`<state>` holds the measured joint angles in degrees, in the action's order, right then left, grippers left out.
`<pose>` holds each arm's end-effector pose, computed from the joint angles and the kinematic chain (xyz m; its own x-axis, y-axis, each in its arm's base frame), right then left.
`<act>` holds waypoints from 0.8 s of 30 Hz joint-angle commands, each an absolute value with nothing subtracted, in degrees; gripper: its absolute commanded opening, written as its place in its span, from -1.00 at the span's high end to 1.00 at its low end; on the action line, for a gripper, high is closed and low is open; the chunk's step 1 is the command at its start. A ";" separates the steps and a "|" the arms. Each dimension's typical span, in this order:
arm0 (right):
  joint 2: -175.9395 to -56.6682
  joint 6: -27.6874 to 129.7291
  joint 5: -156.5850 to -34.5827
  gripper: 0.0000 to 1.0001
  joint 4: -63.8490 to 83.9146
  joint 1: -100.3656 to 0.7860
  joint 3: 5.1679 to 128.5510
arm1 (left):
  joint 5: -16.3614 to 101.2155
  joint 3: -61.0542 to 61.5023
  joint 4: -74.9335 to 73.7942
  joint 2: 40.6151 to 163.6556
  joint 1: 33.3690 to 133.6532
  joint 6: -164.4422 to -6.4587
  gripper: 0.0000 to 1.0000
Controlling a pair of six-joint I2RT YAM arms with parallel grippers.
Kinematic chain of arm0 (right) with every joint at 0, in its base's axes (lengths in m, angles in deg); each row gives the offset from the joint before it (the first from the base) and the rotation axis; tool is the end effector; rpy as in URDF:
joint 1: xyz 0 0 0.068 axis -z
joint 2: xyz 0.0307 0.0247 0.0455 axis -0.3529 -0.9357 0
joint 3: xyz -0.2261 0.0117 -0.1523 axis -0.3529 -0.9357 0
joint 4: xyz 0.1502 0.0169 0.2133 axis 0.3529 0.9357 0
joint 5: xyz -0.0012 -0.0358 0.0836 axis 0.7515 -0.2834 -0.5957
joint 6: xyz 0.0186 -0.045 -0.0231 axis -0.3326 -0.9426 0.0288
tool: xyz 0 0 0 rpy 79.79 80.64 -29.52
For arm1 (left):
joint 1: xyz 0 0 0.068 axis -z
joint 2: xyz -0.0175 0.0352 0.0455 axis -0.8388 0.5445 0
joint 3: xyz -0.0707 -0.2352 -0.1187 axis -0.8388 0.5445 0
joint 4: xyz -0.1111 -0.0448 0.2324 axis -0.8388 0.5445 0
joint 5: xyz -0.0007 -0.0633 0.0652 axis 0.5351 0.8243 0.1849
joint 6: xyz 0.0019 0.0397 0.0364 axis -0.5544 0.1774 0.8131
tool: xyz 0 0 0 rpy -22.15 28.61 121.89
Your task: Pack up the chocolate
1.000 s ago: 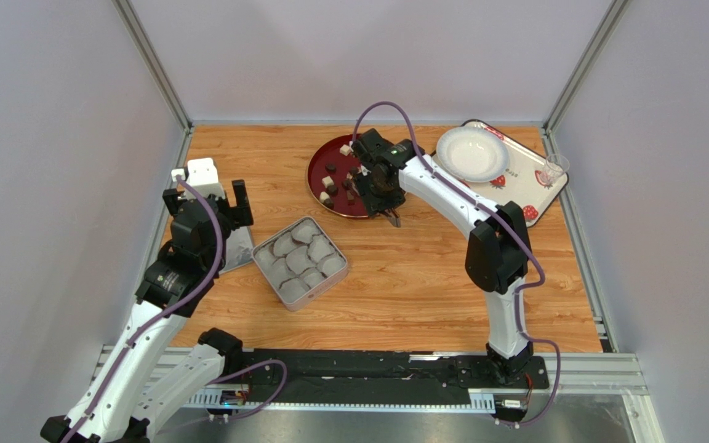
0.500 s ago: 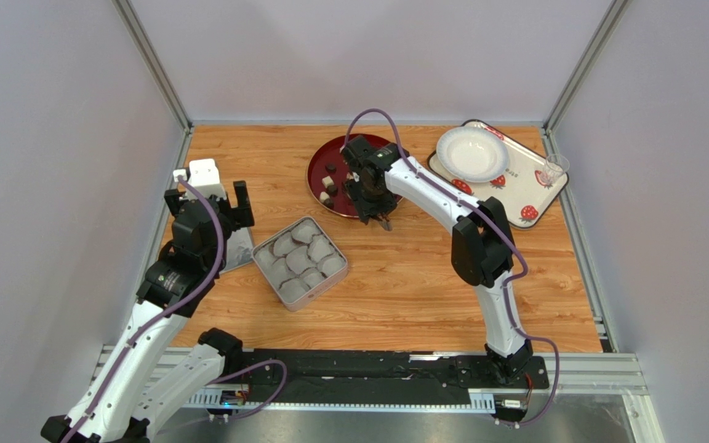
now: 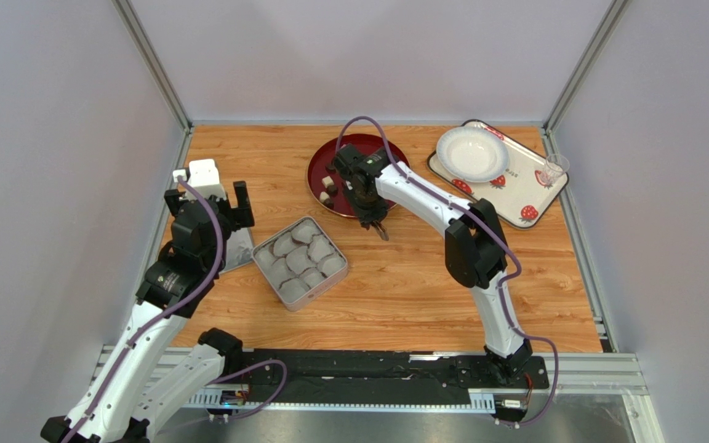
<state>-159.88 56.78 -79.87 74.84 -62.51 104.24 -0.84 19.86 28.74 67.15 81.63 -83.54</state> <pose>0.3361 0.2943 0.2336 -0.8473 -0.4694 -0.2486 -0.4637 0.8819 -0.0849 0.1409 -0.0420 0.3679 -0.2060 -0.0568 -0.9769 -0.1998 0.9797 -0.0148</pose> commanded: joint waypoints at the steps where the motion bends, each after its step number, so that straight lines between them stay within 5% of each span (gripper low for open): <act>1: -156.70 56.60 -78.27 0.56 75.09 -62.76 104.96 | -0.90 19.92 27.02 66.54 81.80 -82.92 -0.97; 24: -139.47 47.72 -78.19 0.64 71.23 -71.90 94.06 | -0.11 19.92 27.02 66.54 81.80 -83.72 -0.96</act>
<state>-144.74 50.73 -78.82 73.36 -68.96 95.30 -0.55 19.86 28.74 67.07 81.66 -83.65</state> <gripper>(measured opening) 0.267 0.982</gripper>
